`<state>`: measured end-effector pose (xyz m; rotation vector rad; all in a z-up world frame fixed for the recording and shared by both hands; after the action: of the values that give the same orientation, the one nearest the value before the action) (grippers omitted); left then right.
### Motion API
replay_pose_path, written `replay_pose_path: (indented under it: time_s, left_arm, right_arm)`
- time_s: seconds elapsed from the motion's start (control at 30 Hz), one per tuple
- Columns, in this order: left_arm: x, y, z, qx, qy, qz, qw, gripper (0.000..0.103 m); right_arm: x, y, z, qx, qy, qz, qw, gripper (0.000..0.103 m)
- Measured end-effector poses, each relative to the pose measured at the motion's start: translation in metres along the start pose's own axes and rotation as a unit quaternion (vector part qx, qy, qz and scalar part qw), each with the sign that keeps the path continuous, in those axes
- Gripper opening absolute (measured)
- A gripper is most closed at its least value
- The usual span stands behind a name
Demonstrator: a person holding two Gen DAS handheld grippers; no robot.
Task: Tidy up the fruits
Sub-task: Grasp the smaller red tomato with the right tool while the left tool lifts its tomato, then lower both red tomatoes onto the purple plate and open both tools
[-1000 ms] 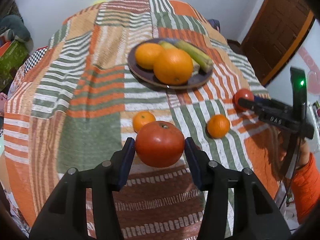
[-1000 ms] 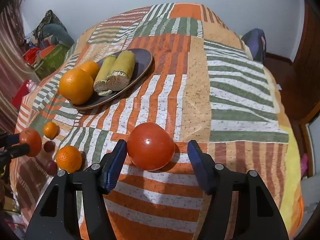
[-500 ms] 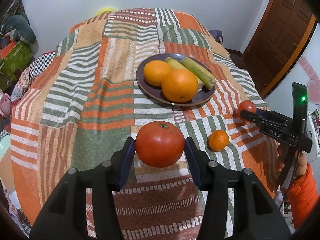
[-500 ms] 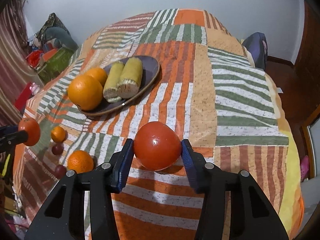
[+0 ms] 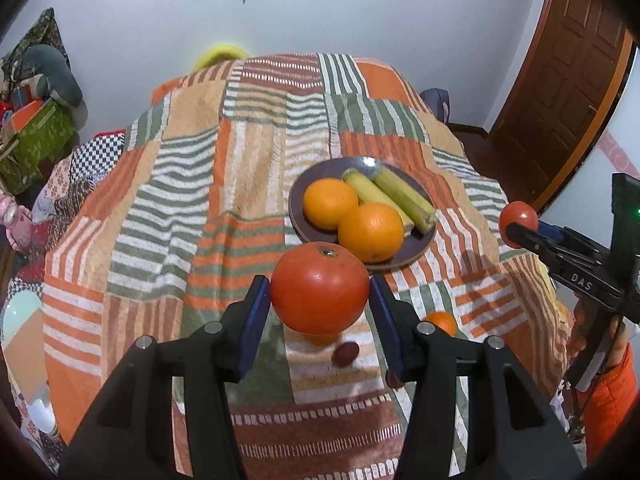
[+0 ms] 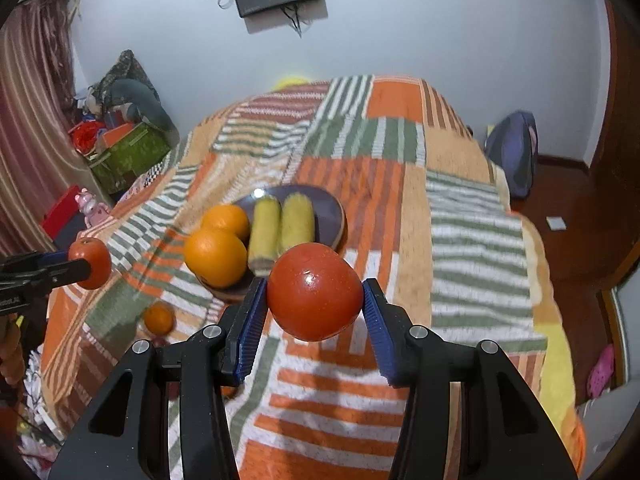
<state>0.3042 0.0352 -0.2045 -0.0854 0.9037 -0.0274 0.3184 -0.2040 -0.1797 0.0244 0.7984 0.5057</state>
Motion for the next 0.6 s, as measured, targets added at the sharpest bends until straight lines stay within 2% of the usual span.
replay_pose_path:
  time_s: [0.33, 0.6]
  left_arm:
    - [-0.002, 0.000, 0.038, 0.012, -0.030, 0.010, 0.9994, 0.051]
    - [0.015, 0.002, 0.067, 0.022, -0.039, 0.013, 0.9989, 0.051]
  right_arm:
    - [-0.007, 0.017, 0.038, -0.025, -0.042, 0.004, 0.999, 0.045]
    - [0.001, 0.031, 0.066, -0.033, -0.061, 0.015, 0.997, 0.045]
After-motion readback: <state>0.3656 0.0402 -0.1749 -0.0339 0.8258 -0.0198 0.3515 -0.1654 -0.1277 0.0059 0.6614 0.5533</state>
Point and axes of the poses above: each gripper's, at about its wrist camera, not at the fingertips, and x roughly the way its jaws point, y to its left, z to its top, the point moved 8 cm from there along x, roughly the way its jaws point, and after that the axes turned 2 degrees about z, right-handed, at the moved point
